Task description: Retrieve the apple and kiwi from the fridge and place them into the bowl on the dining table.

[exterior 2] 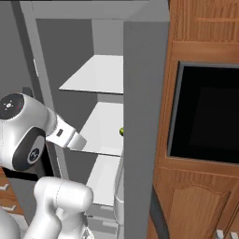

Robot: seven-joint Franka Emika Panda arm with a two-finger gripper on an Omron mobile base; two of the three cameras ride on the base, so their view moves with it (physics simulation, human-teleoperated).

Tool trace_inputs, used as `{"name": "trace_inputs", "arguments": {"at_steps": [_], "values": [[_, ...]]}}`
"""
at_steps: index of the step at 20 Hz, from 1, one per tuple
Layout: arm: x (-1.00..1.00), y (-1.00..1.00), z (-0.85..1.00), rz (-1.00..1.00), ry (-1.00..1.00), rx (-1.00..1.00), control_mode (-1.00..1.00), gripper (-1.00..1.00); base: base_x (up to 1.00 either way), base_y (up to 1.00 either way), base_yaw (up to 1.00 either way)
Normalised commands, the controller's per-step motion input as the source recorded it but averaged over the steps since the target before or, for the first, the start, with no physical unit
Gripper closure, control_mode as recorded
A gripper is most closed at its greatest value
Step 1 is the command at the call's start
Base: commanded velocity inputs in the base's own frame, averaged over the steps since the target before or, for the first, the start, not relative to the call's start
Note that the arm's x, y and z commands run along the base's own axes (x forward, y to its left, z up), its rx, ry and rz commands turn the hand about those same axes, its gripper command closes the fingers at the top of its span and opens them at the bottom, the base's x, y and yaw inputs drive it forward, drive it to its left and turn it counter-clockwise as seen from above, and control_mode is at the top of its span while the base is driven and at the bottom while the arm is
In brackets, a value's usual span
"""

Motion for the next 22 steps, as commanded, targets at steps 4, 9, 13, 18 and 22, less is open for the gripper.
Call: {"name": "trace_inputs", "arguments": {"at_steps": [4,9,13,18,22], "values": [[0.00,0.00,0.00,0.00,0.00,0.00,1.00,-1.00,0.50,-0.21,0.00],[0.00,0.00,0.00,0.00,0.00,0.00,1.00,-1.00,0.50,-0.22,0.00],[0.00,0.00,0.00,0.00,0.00,0.00,1.00,-1.00,0.41,-0.24,0.00],[0.23,-0.27,0.19,0.00,0.00,0.00,-1.00,-1.00,0.00,0.00,0.00],[0.22,-0.17,0.31,0.00,0.00,0.00,-1.00,-1.00,0.00,0.00,0.00]]}}
